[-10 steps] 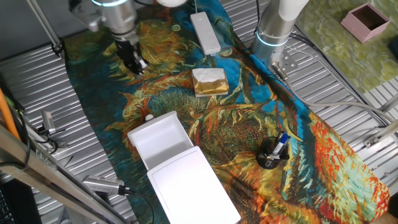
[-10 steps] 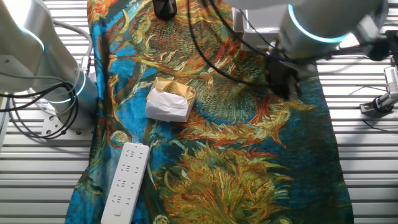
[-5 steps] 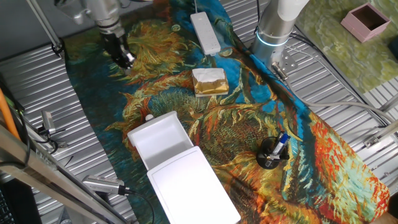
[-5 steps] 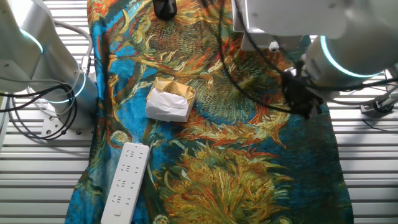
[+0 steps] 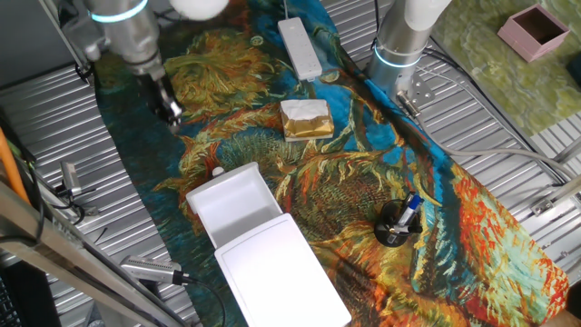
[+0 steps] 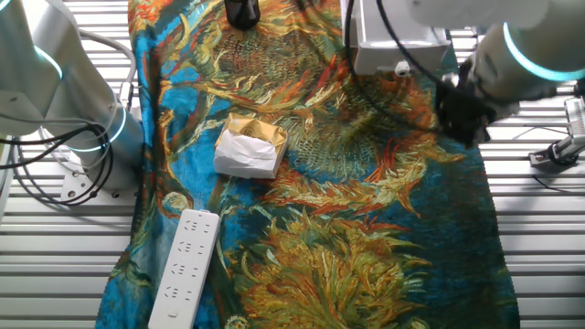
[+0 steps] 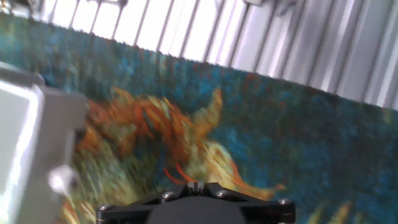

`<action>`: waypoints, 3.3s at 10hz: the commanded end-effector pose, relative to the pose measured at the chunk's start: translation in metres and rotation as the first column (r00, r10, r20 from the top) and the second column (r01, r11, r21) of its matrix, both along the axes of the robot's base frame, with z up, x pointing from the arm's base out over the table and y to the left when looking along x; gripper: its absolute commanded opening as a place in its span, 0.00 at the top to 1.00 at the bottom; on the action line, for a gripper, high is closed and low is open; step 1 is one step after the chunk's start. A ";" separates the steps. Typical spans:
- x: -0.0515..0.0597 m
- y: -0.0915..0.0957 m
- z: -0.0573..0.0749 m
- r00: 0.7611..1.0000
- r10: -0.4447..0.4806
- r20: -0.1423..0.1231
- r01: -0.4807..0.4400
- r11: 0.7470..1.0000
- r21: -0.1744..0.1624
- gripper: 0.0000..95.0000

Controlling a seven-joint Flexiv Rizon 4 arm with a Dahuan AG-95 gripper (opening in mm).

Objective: Use the gripper to push and close the drawer

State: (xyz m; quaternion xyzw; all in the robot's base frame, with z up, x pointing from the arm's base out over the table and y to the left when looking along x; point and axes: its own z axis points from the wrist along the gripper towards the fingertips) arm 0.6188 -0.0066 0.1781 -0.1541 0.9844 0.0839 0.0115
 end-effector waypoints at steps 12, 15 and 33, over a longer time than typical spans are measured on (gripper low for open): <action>0.005 0.109 -0.011 0.974 -0.224 -0.041 0.226 0.973 0.049 1.00; 0.002 0.117 -0.012 0.970 -0.240 -0.044 0.242 0.969 0.049 1.00; -0.001 0.119 -0.010 0.996 0.085 -0.037 -0.083 0.995 0.061 1.00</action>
